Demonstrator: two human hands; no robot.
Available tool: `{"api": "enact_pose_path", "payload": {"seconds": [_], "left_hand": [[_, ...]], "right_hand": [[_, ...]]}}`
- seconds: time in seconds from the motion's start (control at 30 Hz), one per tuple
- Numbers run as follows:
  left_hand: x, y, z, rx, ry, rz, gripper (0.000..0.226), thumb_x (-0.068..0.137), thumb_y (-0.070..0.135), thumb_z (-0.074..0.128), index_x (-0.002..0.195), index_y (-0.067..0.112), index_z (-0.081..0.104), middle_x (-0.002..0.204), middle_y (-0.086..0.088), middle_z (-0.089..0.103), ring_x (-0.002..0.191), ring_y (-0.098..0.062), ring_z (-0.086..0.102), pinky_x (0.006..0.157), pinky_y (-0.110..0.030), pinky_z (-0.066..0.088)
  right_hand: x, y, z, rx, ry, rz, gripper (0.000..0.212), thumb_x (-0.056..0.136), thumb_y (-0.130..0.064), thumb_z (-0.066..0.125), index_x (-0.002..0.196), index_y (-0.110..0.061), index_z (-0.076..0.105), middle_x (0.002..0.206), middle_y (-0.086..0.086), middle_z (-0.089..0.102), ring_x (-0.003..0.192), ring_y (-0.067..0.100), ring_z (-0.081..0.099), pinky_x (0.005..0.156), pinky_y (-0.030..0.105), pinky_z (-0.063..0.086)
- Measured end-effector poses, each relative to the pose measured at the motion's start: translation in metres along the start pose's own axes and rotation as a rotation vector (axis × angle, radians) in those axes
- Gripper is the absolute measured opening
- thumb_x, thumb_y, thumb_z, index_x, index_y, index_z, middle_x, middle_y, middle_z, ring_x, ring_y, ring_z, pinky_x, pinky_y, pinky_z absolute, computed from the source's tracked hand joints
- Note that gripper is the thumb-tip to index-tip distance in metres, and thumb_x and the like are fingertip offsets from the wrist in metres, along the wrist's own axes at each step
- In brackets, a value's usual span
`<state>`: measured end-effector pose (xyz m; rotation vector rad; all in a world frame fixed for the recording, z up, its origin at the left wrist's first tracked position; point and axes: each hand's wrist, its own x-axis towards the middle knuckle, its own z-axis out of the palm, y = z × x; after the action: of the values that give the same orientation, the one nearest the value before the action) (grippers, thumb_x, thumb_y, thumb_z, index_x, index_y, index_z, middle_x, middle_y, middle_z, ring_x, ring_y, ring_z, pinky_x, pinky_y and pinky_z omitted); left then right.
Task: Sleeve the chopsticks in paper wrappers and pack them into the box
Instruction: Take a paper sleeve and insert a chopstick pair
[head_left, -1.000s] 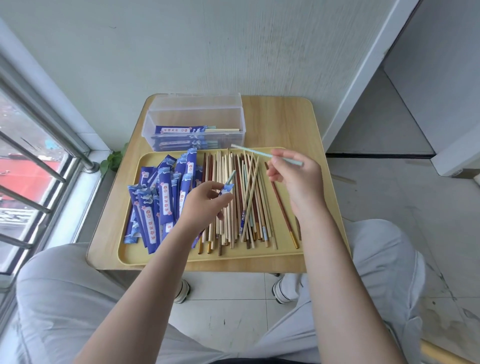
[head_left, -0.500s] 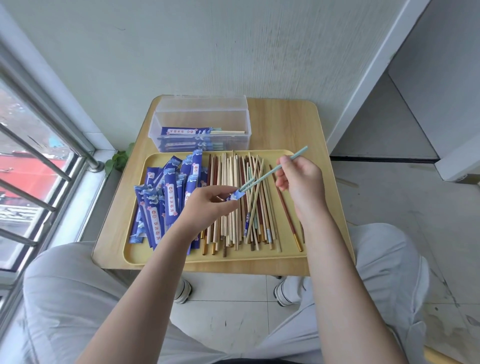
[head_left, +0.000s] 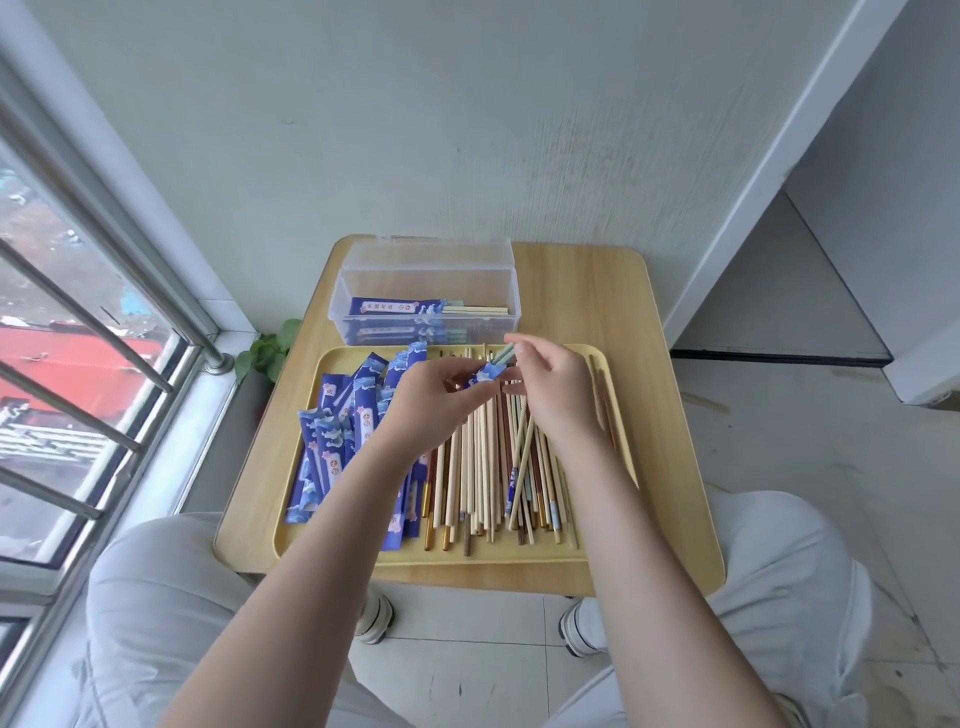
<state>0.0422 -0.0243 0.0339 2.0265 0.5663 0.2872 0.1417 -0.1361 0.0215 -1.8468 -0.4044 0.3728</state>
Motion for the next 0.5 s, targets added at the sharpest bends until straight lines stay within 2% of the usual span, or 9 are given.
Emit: {"api": "enact_pose_path", "payload": {"seconds": [0.1,0.17,0.23,0.3,0.4,0.43,0.5], "left_hand": [[0.020,0.000,-0.009,0.142,0.010,0.038,0.010,0.094,0.025,0.067,0.101,0.032,0.070,0.075,-0.010,0.069,0.060,-0.018,0.054,0.059,-0.030,0.044],[0.037,-0.005,-0.017,0.302,0.027,0.055,0.019,0.095,0.025,0.064,0.111,0.019,0.073,0.088,-0.007,0.072,0.074,-0.023,0.063,0.069,-0.040,0.052],[0.060,-0.012,-0.027,0.431,0.035,0.086,0.026,0.096,0.024,0.060,0.119,0.017,0.070,0.099,-0.004,0.069,0.086,-0.024,0.063,0.079,-0.044,0.054],[0.084,-0.015,-0.036,0.533,0.048,0.129,0.033,0.097,0.023,0.057,0.128,0.020,0.066,0.110,-0.004,0.067,0.102,-0.026,0.060,0.094,-0.042,0.046],[0.116,-0.023,-0.045,0.646,0.132,0.174,0.047,0.097,0.027,0.062,0.143,0.023,0.054,0.138,-0.003,0.058,0.133,-0.026,0.047,0.114,-0.042,0.024],[0.123,-0.027,-0.047,0.646,0.165,0.164,0.054,0.095,0.029,0.064,0.147,0.022,0.049,0.146,-0.004,0.052,0.138,-0.026,0.041,0.118,-0.043,0.020],[0.130,-0.037,-0.049,0.588,0.244,0.111,0.058,0.094,0.028,0.064,0.148,0.018,0.045,0.149,-0.007,0.046,0.140,-0.028,0.038,0.118,-0.043,0.023]], "right_hand": [[0.012,-0.004,0.011,0.017,-0.060,0.025,0.031,0.103,-0.028,0.051,0.130,-0.022,0.066,0.119,0.001,0.072,0.107,0.019,0.070,0.091,0.045,0.058],[0.027,-0.010,0.010,0.075,-0.073,0.084,0.028,0.102,-0.019,0.055,0.126,-0.015,0.068,0.107,0.004,0.074,0.089,0.018,0.074,0.082,0.041,0.062],[0.047,-0.019,0.010,0.177,-0.094,0.180,0.022,0.100,-0.007,0.057,0.119,-0.003,0.070,0.092,0.010,0.075,0.071,0.019,0.074,0.071,0.034,0.063],[0.064,-0.027,0.013,0.257,-0.119,0.239,0.018,0.098,-0.003,0.060,0.113,0.001,0.069,0.088,0.014,0.076,0.071,0.021,0.075,0.067,0.029,0.062],[0.090,-0.033,0.026,0.387,-0.083,0.288,0.012,0.097,-0.001,0.062,0.107,0.001,0.067,0.090,0.017,0.075,0.076,0.027,0.075,0.070,0.031,0.062],[0.099,-0.033,0.029,0.412,-0.049,0.295,0.008,0.097,-0.001,0.061,0.103,-0.001,0.067,0.088,0.017,0.075,0.075,0.027,0.075,0.071,0.031,0.062],[0.114,-0.030,0.034,0.404,0.035,0.307,0.008,0.097,-0.001,0.061,0.096,-0.006,0.067,0.083,0.014,0.074,0.068,0.021,0.074,0.067,0.028,0.062]]}}
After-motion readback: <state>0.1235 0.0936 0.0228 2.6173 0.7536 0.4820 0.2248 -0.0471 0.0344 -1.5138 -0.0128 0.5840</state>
